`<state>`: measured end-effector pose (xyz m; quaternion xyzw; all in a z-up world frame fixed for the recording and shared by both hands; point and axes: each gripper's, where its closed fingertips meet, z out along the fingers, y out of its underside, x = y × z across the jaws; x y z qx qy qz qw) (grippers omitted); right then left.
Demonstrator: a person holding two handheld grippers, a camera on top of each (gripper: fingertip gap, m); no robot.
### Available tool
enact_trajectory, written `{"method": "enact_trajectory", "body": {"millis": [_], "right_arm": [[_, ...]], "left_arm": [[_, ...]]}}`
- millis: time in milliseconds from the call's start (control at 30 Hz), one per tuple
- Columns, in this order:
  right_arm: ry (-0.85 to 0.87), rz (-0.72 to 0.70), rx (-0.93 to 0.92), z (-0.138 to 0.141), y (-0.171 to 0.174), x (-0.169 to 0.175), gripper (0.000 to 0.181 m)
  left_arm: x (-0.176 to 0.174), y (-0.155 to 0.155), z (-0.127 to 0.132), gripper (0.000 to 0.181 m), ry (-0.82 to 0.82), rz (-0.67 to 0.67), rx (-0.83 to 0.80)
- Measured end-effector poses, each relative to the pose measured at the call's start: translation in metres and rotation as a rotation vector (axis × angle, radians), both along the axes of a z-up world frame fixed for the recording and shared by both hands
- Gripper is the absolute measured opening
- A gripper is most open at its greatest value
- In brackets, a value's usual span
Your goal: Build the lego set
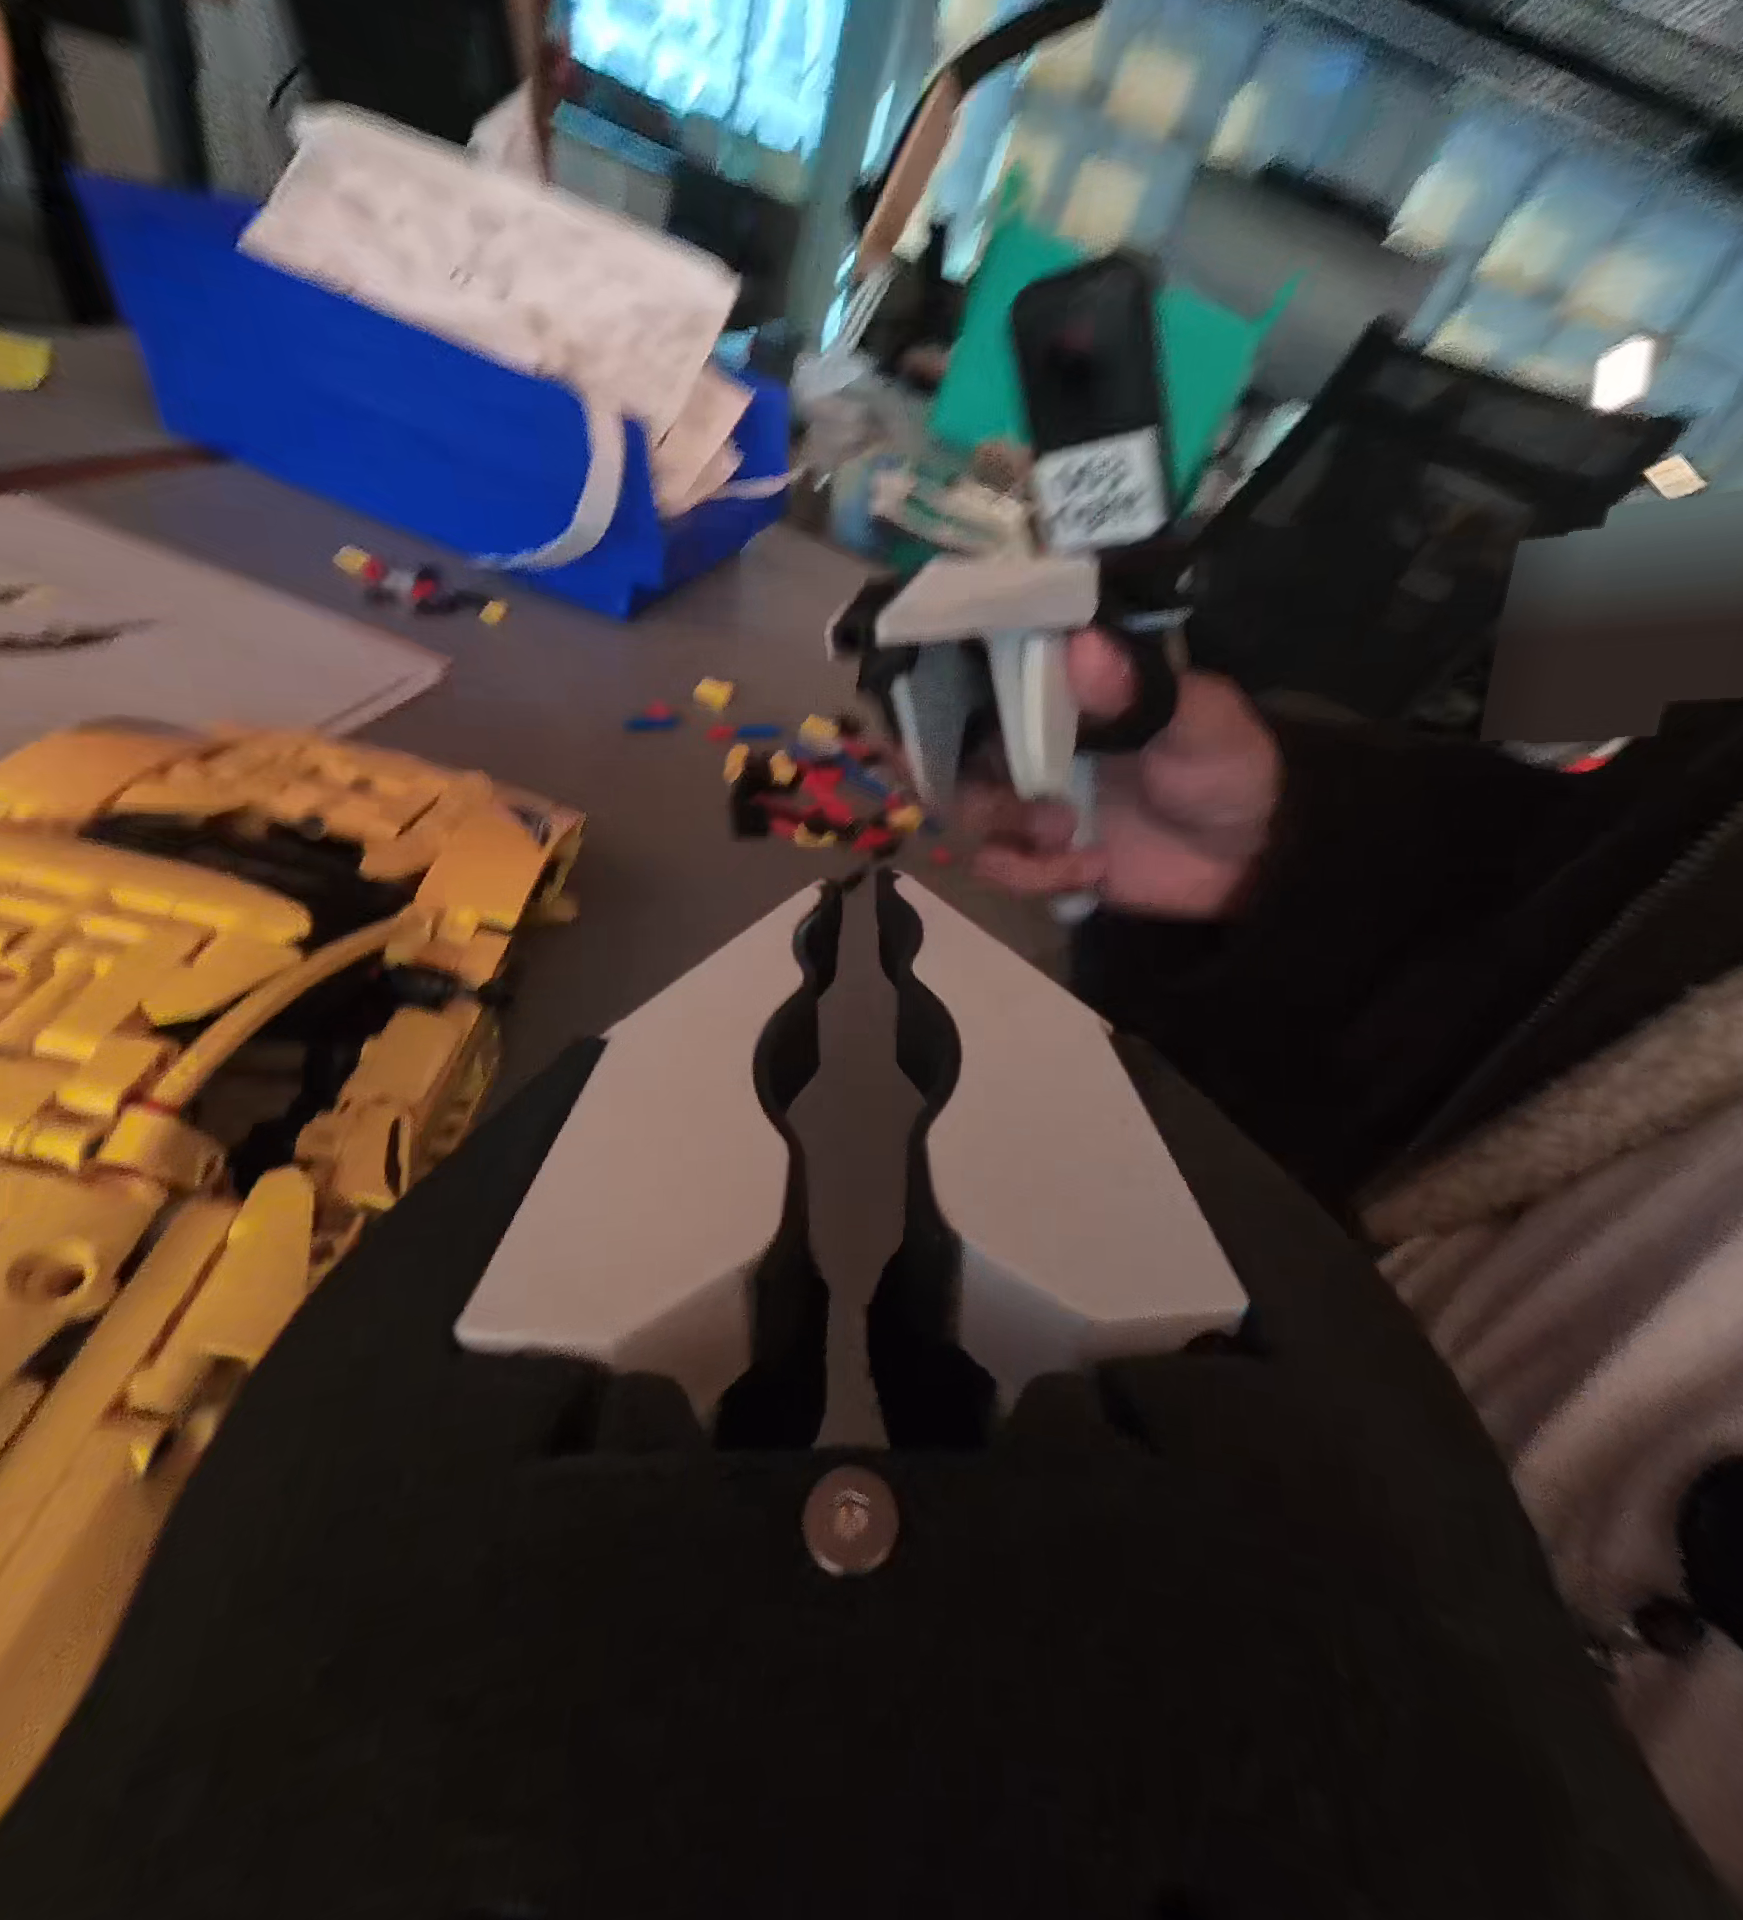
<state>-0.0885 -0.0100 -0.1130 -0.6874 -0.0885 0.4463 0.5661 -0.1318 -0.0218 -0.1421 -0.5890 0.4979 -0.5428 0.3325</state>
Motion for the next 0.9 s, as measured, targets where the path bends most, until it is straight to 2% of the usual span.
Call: {"method": "enact_trajectory", "body": {"millis": [100, 267, 367, 533, 667, 733, 900], "right_arm": [[-0.050, -0.084, 0.000, -0.011, 0.001, 0.031, 0.006], [-0.118, -0.116, 0.023, -0.018, 0.005, 0.034, 0.006], [-0.179, -0.127, 0.058, -0.017, 0.002, 0.032, 0.005], [-0.176, -0.101, 0.092, -0.012, -0.003, 0.028, 0.006], [-0.160, -0.081, 0.104, -0.009, -0.006, 0.026, 0.006], [-0.151, -0.080, 0.097, -0.010, -0.006, 0.027, 0.006], [-0.112, -0.086, 0.060, -0.014, -0.003, 0.033, 0.006]], "left_arm": [[0.013, 0.007, -0.033, 0.011, 0.218, 0.139, 0.009], [0.032, 0.003, -0.071, 0.029, 0.450, 0.243, -0.016], [0.038, 0.003, -0.079, 0.028, 0.493, 0.311, 0.025], [0.043, 0.000, -0.095, 0.027, 0.591, 0.329, 0.041], [0.043, 0.004, -0.099, 0.015, 0.614, 0.345, 0.037], [0.043, 0.004, -0.100, 0.006, 0.613, 0.337, 0.047], [0.047, 0.002, -0.101, 0.005, 0.585, 0.249, 0.127]]}}
